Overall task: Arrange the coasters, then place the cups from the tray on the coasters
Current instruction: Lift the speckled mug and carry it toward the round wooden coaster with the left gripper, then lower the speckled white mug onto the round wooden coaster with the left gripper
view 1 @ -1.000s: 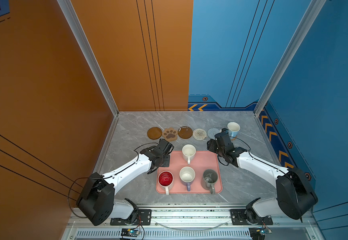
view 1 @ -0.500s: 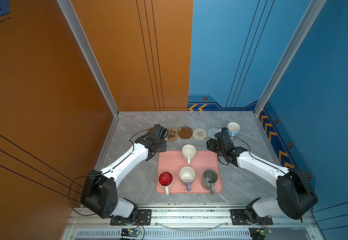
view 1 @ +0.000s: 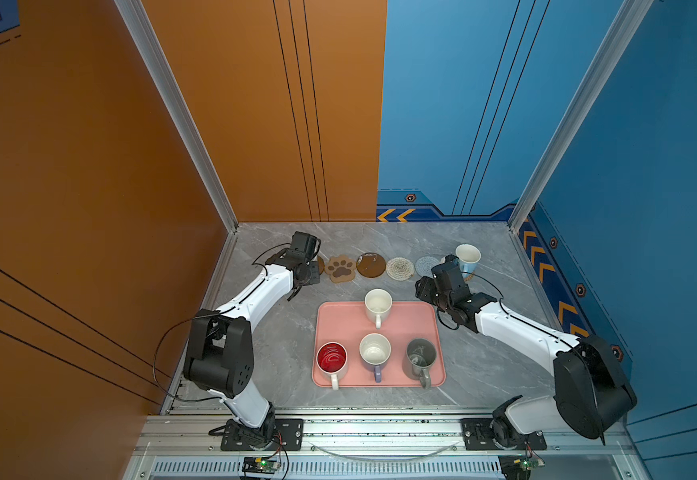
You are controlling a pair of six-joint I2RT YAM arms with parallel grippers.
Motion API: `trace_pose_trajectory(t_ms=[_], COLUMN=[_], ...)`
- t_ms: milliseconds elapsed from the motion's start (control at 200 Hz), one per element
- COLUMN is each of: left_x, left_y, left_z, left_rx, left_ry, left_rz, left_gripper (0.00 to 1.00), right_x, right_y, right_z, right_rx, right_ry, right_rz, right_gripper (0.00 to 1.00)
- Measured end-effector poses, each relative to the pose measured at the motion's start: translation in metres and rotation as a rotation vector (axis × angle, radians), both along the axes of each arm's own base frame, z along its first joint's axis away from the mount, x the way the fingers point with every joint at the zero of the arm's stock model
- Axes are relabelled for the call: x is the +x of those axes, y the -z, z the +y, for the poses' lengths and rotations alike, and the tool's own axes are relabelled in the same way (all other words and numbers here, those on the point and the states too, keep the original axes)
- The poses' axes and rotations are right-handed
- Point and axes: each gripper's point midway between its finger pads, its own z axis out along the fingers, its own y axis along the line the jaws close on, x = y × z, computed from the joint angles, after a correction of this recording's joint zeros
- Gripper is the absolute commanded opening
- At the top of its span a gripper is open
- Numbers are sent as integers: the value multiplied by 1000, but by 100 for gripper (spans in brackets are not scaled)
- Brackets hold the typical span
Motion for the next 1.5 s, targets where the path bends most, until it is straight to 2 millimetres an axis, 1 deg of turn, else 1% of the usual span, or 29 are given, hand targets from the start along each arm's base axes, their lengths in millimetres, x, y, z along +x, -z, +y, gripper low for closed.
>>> trace_pose_trajectory(t_ms=[130,295,496,641,781,1116,1217,1502], left_x=[15,35,53,55,56,58,62,63], left_y=[9,22,35,44,49,47,48,52], left_z=[3,0,-6,-7,-5,-4,-3,-4], left_rx=[6,6,3,3,4,3,3,-5], left_ry=[-9,-5,13,13,10,6,3,1], left_rz=[9,16,28,42,51,46,45,50], left_gripper=[0,0,0,0,0,0,0,0], right_x=[0,1,-1,-3,-2,-2,-2,-4], right_y=[0,0,3,3,1,0,0,1], right_z=[-1,-3,-4,-4,-5,-8,-8,-10], right_rx=[0,0,-6,-6,-3,-3,-4,-10], right_ry=[3,7,6,4,6,12,12,13], right_rz=[0,1,14,21,15,14,14,25], right_gripper=[62,62,62,62,62,62,62,62])
